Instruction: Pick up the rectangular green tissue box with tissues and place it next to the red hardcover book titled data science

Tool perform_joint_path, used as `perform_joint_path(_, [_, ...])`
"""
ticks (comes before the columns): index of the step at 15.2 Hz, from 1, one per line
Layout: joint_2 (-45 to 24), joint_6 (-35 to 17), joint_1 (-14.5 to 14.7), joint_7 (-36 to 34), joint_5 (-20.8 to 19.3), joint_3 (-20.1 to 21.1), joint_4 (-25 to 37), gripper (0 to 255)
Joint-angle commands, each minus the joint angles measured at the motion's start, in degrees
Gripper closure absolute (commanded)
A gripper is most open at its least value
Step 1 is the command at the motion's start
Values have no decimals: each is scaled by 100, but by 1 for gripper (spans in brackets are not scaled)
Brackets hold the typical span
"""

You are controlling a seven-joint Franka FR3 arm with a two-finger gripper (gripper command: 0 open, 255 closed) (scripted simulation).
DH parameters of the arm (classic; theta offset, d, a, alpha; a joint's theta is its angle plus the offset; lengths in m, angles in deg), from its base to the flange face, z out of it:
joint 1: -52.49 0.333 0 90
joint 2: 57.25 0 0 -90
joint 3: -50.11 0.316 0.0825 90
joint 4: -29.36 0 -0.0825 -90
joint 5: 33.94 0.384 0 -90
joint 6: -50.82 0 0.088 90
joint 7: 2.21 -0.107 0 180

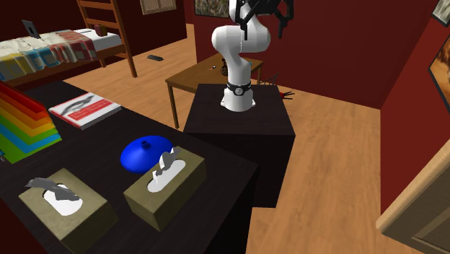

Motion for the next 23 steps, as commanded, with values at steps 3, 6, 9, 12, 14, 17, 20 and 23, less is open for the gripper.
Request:
perform_joint_path(3, [-327, -225, -44, 280, -216, -81, 35, 0])
perform_joint_path(6, [-851, -563, -114, 668, -533, -191, 139, 0])
perform_joint_path(9, [-1407, -892, -185, 1018, -842, -285, 308, 0])
perform_joint_path(12, [-1987, -1202, -257, 1331, -1144, -364, 539, 0])
perform_joint_path(14, [-2383, -1392, -305, 1521, -1342, -408, 728, 0])
perform_joint_path(17, [-2988, -1649, -373, 1778, -1636, -463, 1064, 0])
perform_joint_path(20, [-3601, -1865, -433, 2009, -1925, -509, 1460, 0])
perform_joint_path(23, [-4221, -2038, -484, 2220, -2210, -548, 1917, 0])
